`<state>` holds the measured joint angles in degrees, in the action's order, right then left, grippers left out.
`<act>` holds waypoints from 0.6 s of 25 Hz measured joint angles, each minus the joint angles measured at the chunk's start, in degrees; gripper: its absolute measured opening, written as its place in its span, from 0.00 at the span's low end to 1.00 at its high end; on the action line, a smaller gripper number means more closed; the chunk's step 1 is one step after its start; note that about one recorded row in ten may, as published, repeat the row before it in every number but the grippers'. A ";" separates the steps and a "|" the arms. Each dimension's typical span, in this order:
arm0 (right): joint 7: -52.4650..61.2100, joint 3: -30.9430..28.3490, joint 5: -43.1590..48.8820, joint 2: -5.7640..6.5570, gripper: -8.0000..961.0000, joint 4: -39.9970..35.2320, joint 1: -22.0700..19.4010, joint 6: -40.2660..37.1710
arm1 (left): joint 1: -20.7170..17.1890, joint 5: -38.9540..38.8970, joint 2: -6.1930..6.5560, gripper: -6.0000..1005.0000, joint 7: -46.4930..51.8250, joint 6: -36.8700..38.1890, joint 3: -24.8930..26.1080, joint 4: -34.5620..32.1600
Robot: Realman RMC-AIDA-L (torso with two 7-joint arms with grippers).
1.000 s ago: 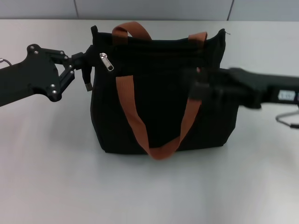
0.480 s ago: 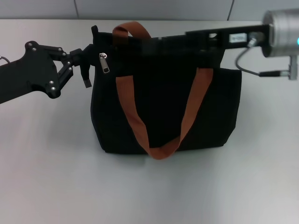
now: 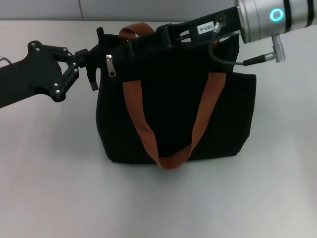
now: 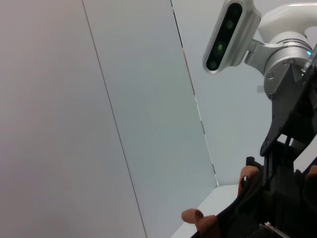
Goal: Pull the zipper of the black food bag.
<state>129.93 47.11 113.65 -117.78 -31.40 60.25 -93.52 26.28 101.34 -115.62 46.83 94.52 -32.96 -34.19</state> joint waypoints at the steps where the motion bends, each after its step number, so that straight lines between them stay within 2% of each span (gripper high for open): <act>1: 0.51 0.60 0.00 -0.14 0.72 -0.20 0.30 0.36 | 0.00 0.00 0.04 0.02 -0.01 -0.02 0.00 0.00; 5: 1.75 3.71 0.00 -0.36 0.72 -0.63 0.83 3.52 | 0.00 -0.01 0.27 0.02 -0.03 -0.05 0.00 0.00; 15: 1.91 6.29 0.08 -0.78 0.72 -0.99 1.07 6.42 | 0.17 -0.01 0.34 0.02 0.58 0.32 0.00 0.00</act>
<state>131.85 53.39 113.73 -118.56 -32.39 61.32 -87.10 26.45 101.33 -115.28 47.41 94.84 -32.96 -34.19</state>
